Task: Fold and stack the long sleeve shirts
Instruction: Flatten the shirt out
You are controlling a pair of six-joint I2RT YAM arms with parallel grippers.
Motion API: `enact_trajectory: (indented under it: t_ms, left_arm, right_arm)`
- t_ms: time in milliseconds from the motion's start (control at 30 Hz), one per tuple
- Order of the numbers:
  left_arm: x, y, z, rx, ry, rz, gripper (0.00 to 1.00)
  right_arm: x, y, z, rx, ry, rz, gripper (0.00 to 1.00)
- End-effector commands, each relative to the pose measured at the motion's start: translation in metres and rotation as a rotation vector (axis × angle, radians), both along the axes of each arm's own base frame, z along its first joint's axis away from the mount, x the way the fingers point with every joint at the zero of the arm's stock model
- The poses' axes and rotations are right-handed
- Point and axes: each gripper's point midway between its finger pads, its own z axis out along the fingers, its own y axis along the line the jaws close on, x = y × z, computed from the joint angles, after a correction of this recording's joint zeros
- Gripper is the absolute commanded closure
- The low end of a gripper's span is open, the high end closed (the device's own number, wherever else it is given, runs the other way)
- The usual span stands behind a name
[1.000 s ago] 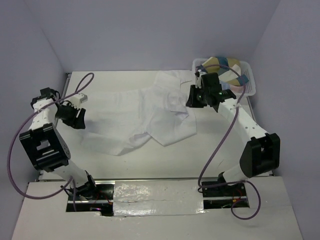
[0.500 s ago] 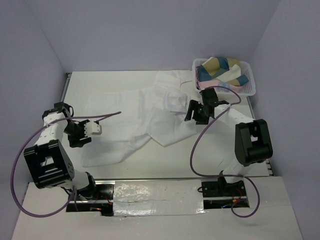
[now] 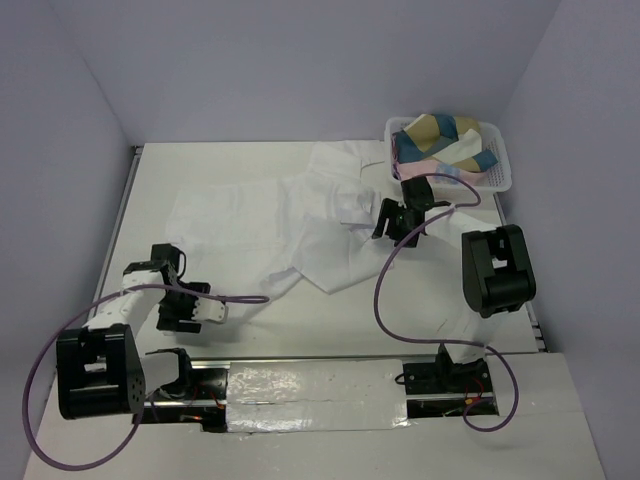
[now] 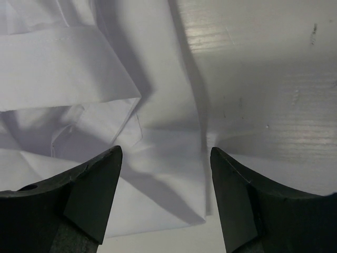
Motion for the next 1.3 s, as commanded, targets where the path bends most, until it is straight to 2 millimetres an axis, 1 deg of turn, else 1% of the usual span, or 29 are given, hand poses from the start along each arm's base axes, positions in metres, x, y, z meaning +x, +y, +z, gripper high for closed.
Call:
enact_trajectory:
  t_ms: [0,33,100,200,267,300,333,367,400,433,467,533,567,667,767,800,833,867,933,967,1000,1033,1067,1100,1133,1167,1200,1233,1267]
  left_arm:
    - [-0.003,0.013,-0.018,0.084,-0.027,-0.009,0.2]
    - [0.009,0.016,-0.019,0.101,-0.076,-0.001,0.2]
    - [0.012,0.018,-0.025,0.104,-0.087,0.038,0.23]
    - [0.015,0.014,-0.028,0.073,-0.077,0.075,0.38]
    - [0.021,0.014,-0.029,0.07,-0.104,0.095,0.6]
    - [0.022,0.014,-0.029,0.065,-0.113,0.119,0.69]
    - [0.025,0.011,-0.028,0.045,-0.121,0.137,0.84]
    - [0.027,0.008,-0.024,0.021,-0.123,0.181,0.94]
    - [0.039,0.006,-0.015,-0.004,-0.153,0.207,1.0]
    - [0.044,0.005,-0.009,-0.019,-0.166,0.238,1.0]
    - [0.049,0.004,-0.003,-0.037,-0.174,0.299,1.0]
    - [0.068,0.002,0.019,-0.08,-0.219,0.365,1.0]
    - [0.081,0.002,0.034,-0.106,-0.251,0.411,1.0]
    - [0.097,-0.001,0.054,-0.159,-0.279,0.486,1.0]
    - [0.105,0.001,0.063,-0.167,-0.294,0.508,1.0]
    - [0.106,0.001,0.064,-0.167,-0.293,0.509,1.0]
    - [0.106,0.002,0.065,-0.164,-0.291,0.509,1.0]
    - [0.106,0.001,0.066,-0.165,-0.288,0.498,1.0]
    - [0.097,0.001,0.064,-0.164,-0.248,0.483,1.0]
    - [0.092,-0.001,0.063,-0.162,-0.231,0.444,1.0]
    - [0.087,-0.002,0.062,-0.157,-0.21,0.422,1.0]
    - [0.066,-0.005,0.058,-0.145,-0.128,0.395,0.99]
    - [0.057,-0.005,0.057,-0.13,-0.095,0.316,0.94]
    - [0.047,-0.002,0.056,-0.098,-0.063,0.284,0.78]
    - [0.036,0.001,0.055,-0.07,-0.024,0.275,0.7]
    - [0.033,0.006,0.055,-0.035,-0.019,0.285,0.62]
    - [0.032,0.019,0.057,0.036,-0.028,0.297,0.45]
    - [0.036,0.026,0.064,0.066,-0.048,0.309,0.42]
    - [0.039,0.03,0.07,0.086,-0.06,0.316,0.4]
  right_arm:
    - [0.018,0.012,0.003,0.058,-0.062,0.03,0.25]
    - [0.017,0.015,-0.004,0.066,-0.042,0.039,0.26]
    - [0.019,0.014,-0.004,0.054,-0.046,0.034,0.33]
    - [0.016,0.011,-0.007,0.039,-0.016,0.023,0.46]
    - [0.016,0.01,-0.007,0.036,-0.01,0.022,0.56]
    - [0.014,0.011,-0.008,0.037,-0.004,0.025,0.71]
    - [0.012,0.01,-0.01,0.036,0.004,0.022,0.83]
    - [0.011,0.008,-0.006,0.036,-0.002,0.018,0.97]
    - [0.004,0.007,-0.006,0.036,0.002,0.019,1.0]
    - [0.0,0.007,-0.002,0.045,-0.005,0.022,1.0]
    - [-0.001,0.008,0.016,0.056,-0.054,0.033,1.0]
    - [-0.021,0.007,0.023,0.06,-0.045,0.052,1.0]
    - [-0.032,0.006,0.041,0.063,-0.073,0.068,1.0]
    - [-0.07,0.018,0.057,0.111,-0.043,0.151,1.0]
    - [-0.144,0.038,0.071,0.112,0.099,0.295,1.0]
    - [-0.167,0.056,0.084,0.116,0.091,0.381,1.0]
    - [-0.185,0.062,0.088,0.117,0.12,0.429,1.0]
    - [-0.216,0.071,0.091,0.174,0.2,0.491,1.0]
    - [-0.259,0.087,0.097,0.254,0.285,0.596,1.0]
    - [-0.278,0.085,0.094,0.261,0.356,0.609,0.99]
    - [-0.293,0.083,0.087,0.265,0.415,0.617,0.88]
    - [-0.302,0.081,0.086,0.266,0.435,0.622,0.72]
    - [-0.306,0.081,0.085,0.275,0.435,0.633,0.35]
    - [-0.304,0.079,0.085,0.27,0.413,0.626,0.25]
    - [-0.29,0.076,0.092,0.27,0.353,0.589,0.11]
    - [-0.269,0.081,0.11,0.282,0.258,0.58,0.01]
    - [-0.251,0.083,0.124,0.291,0.184,0.569,0.0]
    - [-0.233,0.085,0.137,0.298,0.111,0.556,0.0]
    - [-0.195,0.092,0.163,0.314,-0.017,0.531,0.0]
